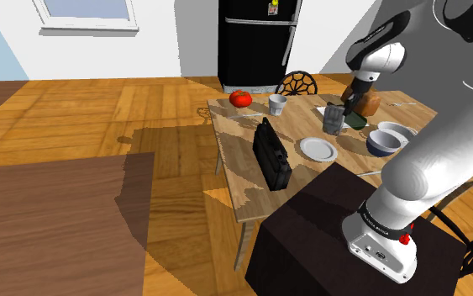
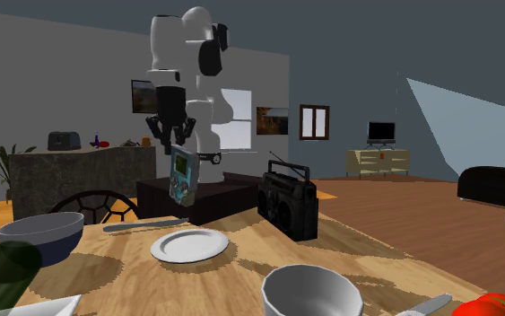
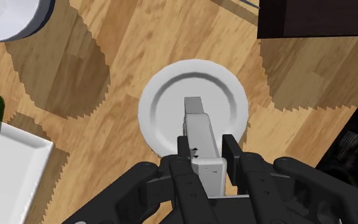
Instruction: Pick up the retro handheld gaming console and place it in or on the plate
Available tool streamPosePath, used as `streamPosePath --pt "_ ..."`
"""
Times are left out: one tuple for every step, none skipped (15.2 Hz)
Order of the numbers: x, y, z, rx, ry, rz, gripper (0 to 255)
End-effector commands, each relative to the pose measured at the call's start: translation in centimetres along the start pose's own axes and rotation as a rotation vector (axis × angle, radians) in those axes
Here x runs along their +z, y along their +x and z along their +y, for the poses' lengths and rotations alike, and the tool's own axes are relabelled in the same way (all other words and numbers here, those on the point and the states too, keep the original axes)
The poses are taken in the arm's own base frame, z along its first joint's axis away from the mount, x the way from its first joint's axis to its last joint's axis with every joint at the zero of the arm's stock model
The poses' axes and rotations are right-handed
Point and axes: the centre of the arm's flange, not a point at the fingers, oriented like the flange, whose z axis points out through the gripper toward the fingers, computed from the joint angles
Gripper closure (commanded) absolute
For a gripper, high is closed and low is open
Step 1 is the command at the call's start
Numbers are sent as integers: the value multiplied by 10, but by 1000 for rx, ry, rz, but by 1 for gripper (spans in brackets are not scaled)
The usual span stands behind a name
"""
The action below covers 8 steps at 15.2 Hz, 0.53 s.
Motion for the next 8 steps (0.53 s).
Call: streamPosePath --pt "9 -1 -1 0 0 0 255" --pt "14 -1 -1 0 0 0 255" --pt "20 -1 -1 0 0 0 255" --pt "25 -1 -1 0 0 0 255" --pt "30 -1 0 0 0 0 255" --pt "35 -1 0 0 0 0 255" --pt "41 -1 0 0 0 0 255" --pt "46 -1 0 0 0 0 255"
